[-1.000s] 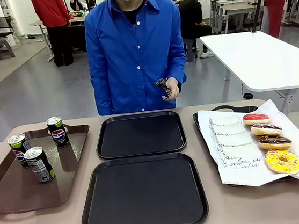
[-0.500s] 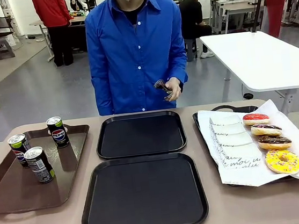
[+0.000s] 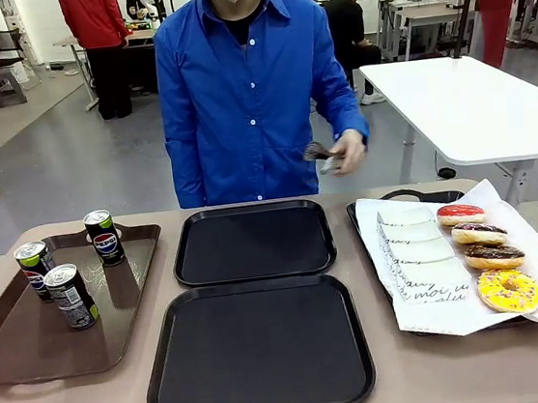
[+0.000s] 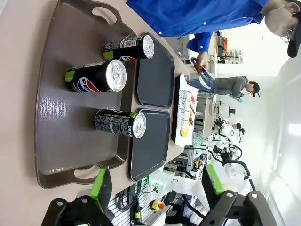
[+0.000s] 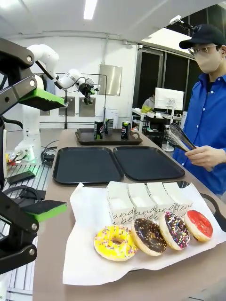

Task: Set up donuts and drinks on trays.
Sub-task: Pick up one Pepsi coke and place it on the Flat Tray.

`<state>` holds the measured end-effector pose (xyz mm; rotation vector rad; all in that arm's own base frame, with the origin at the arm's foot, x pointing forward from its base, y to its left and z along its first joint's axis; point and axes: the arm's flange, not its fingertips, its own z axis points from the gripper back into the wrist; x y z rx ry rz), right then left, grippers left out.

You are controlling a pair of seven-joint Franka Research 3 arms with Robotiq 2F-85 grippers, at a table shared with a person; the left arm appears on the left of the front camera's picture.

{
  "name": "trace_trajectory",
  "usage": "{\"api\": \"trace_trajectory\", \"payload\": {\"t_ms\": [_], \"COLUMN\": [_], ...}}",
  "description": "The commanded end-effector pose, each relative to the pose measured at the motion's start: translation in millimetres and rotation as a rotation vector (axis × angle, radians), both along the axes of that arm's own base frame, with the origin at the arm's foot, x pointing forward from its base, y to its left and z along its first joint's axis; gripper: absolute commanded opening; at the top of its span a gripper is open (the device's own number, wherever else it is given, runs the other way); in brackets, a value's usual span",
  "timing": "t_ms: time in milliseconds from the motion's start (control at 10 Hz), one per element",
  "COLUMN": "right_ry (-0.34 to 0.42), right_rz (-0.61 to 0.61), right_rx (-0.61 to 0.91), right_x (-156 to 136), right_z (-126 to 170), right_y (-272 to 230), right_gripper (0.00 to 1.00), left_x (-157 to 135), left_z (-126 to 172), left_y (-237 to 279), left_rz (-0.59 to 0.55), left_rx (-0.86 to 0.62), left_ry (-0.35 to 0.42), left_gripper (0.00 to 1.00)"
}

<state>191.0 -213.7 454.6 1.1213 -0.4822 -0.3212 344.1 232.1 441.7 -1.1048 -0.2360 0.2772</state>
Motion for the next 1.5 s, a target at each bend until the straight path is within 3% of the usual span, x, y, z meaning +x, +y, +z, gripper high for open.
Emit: {"api": "trace_trajectory", "payload": {"t_ms": [0, 900, 1100, 1400], "right_ry": [-0.028, -0.028, -0.028, -0.028], "right_rz": [0.01, 0.01, 0.01, 0.01], "right_rx": [0.005, 0.005, 0.005, 0.005], "right_x": [0.4, 0.4, 0.4, 0.4], "right_z": [0.8, 0.8, 0.8, 0.8], "right_y": [-3.0, -3.0, -3.0, -3.0], "right_gripper": [1.0, 1.0, 1.0, 1.0], "left_x": [-1.1, -0.2, 17.4, -9.2], "left_z": [0.6, 0.1, 31.8, 39.8], "left_y": [-0.1, 0.2, -52.2, -124.5], "left_rz": [0.001, 0.001, 0.018, -0.126], "left_rx": [-0.012, 0.001, 0.242, 0.575], "left_ry": [-0.01, 0.0, -0.115, -0.177], "left_gripper": [1.0, 1.0, 1.0, 1.0]}}
